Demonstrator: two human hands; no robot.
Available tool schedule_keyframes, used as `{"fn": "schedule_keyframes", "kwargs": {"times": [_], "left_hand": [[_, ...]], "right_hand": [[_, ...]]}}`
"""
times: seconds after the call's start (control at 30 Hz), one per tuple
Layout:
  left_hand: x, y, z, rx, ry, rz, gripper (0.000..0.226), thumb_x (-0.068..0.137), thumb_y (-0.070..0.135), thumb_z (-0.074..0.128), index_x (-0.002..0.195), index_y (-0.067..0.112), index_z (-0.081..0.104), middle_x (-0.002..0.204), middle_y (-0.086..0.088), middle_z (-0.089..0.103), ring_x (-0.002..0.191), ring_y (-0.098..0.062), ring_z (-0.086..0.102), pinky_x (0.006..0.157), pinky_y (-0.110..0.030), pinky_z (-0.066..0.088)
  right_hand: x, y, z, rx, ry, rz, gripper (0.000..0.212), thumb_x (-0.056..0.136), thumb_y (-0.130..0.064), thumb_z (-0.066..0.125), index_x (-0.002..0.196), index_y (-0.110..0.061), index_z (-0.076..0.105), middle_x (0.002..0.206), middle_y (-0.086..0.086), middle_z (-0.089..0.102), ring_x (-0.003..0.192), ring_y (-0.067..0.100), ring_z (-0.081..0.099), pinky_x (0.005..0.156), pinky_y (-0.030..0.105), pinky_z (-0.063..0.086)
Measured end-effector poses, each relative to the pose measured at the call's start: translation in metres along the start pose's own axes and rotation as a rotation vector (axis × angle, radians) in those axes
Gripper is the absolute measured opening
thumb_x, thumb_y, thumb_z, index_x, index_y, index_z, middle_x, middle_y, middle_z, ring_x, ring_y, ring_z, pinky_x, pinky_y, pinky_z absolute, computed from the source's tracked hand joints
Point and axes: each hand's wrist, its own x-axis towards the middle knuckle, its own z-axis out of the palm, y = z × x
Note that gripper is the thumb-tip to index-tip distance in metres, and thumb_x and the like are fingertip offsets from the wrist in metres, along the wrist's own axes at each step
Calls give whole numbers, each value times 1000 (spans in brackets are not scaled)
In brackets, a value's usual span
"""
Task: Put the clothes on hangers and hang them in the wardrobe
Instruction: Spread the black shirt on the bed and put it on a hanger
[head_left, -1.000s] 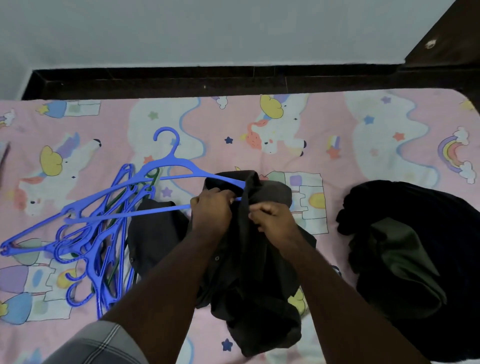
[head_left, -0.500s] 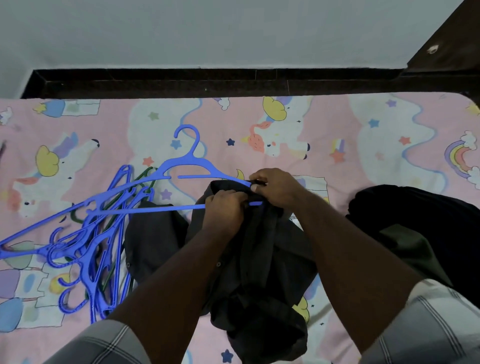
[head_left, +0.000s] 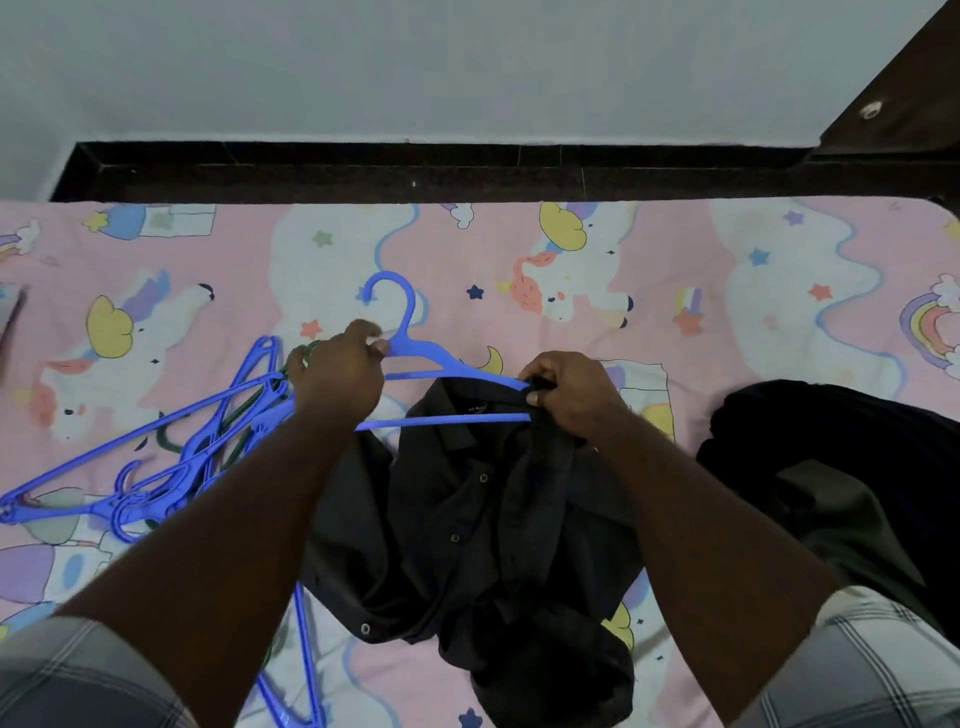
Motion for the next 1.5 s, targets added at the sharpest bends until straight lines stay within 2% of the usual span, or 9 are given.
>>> {"fn": "schedule_keyframes", "kwargs": {"times": [0.1,0.2,0.43,0.7,0.87,1.13,1.27,1.37,1.5], "left_hand": [[2,3,-13,-248,-99,45,23,106,18,41,104,6,61,92,-13,62,85,-32,56,73,-35,34],[-7,19,-20,-304,-115,92,20,105,16,42,93,13,58,85,-5,57,79,-27,51,69,-32,31],[-24,58,-18,-428,-142,90,19,104,17,47,92,17,61,87,0,61,83,-20,53,73,-29,34],[-35,87,-8,-473,-217,141,16,104,22,49,91,22,58,87,4,61,84,-18,54,74,-27,34],[-32,83,-3,-466,-178,67,17,104,28,49,90,25,58,89,5,62,91,-22,58,78,-31,39],[-31,99,3,-478,-147,-38,15,101,34,53,88,33,61,90,7,65,96,-25,63,94,-44,49],[-30,107,10,-498,-211,-8,14,101,36,54,89,33,62,92,6,67,96,-25,63,94,-46,50],[-31,105,17,-513,-211,-30,16,100,37,57,89,29,64,89,5,68,93,-25,65,89,-40,52],[-31,99,20,-618,-229,-75,15,95,34,65,86,23,69,84,4,71,86,-24,69,85,-40,56]], "right_hand": [[0,-2,-2,-7,-14,8,27,85,-7,73,110,-18,72,102,-4,68,96,12,59,84,24,42],[-1,-13,-4,16,-21,3,31,83,-13,77,113,-21,70,106,-2,70,95,13,61,83,23,42],[-5,-45,-8,83,98,-31,35,81,-15,81,113,-20,69,100,-2,69,96,16,64,81,22,43],[-19,-42,-14,181,138,-40,51,80,-15,82,126,-19,61,116,-3,70,102,6,60,80,12,42],[-25,-29,-18,88,143,-23,49,87,-16,76,133,-14,62,130,0,67,120,17,61,103,27,43],[-30,-16,-12,6,281,-60,35,94,-17,65,129,-17,66,128,-1,68,119,19,61,106,31,43],[-34,-17,1,-138,394,-226,29,91,-11,64,119,-10,70,123,8,68,116,28,57,104,40,43],[-32,-20,16,-83,284,-207,19,95,-11,60,106,-6,75,105,11,74,97,28,66,97,44,51],[-29,-26,32,20,141,-67,19,98,-19,61,107,-6,71,103,10,72,94,25,64,94,38,51]]}}
